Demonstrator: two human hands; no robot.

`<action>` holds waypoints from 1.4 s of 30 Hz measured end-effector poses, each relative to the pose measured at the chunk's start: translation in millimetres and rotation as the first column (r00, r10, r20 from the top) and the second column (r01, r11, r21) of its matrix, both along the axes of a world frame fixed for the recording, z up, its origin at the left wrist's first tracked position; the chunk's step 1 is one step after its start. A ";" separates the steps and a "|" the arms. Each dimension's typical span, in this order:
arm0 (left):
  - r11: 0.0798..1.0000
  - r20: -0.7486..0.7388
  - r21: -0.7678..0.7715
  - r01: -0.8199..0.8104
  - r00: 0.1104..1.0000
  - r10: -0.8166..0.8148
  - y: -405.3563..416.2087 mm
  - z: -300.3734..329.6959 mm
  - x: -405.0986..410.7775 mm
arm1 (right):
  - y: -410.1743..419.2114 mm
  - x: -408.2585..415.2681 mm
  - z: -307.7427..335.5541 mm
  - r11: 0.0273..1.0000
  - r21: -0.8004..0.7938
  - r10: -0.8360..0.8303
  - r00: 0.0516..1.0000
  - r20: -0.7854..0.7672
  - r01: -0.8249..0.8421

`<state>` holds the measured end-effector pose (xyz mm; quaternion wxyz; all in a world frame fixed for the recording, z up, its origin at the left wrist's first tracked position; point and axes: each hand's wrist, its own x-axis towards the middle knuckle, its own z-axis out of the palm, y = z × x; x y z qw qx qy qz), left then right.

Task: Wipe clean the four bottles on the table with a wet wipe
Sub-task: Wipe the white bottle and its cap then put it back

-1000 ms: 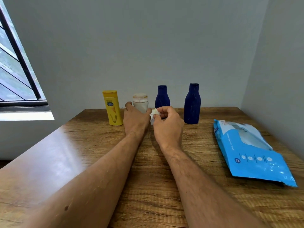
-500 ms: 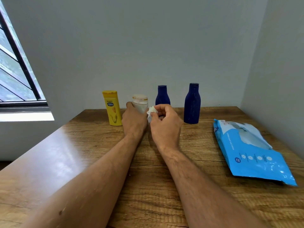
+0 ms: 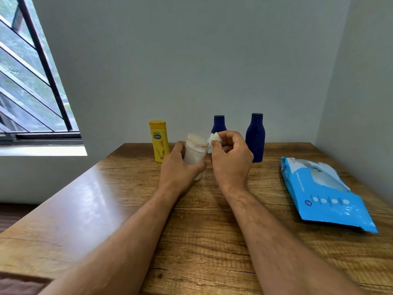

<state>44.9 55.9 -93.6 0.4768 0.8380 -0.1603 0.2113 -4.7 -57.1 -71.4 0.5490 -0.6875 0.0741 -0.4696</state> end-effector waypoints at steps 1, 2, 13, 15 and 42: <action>0.999 -0.004 0.016 0.037 0.999 -0.037 1.2 0.1 -2.0 | -0.5 -1.6 1.9 1.000 0.003 -0.008 1.000 0.016 0.008; 0.997 -0.008 0.023 0.067 0.998 -0.067 3.3 0.6 -2.2 | -0.4 -2.9 4.2 1.000 0.005 -0.014 0.999 0.038 0.014; 0.980 0.012 0.006 0.200 0.980 -0.200 11.2 0.0 17.6 | -0.5 8.0 2.8 0.994 -0.086 0.078 0.995 0.069 -0.072; 0.979 0.017 -0.007 0.203 0.979 -0.203 12.4 -0.8 19.2 | -2.5 9.0 2.0 0.995 -0.083 0.061 0.996 0.069 -0.055; 0.978 0.137 0.116 0.171 0.973 -0.186 21.0 -3.0 21.8 | -1.5 11.7 -3.9 0.899 -0.424 0.140 0.990 0.036 -0.112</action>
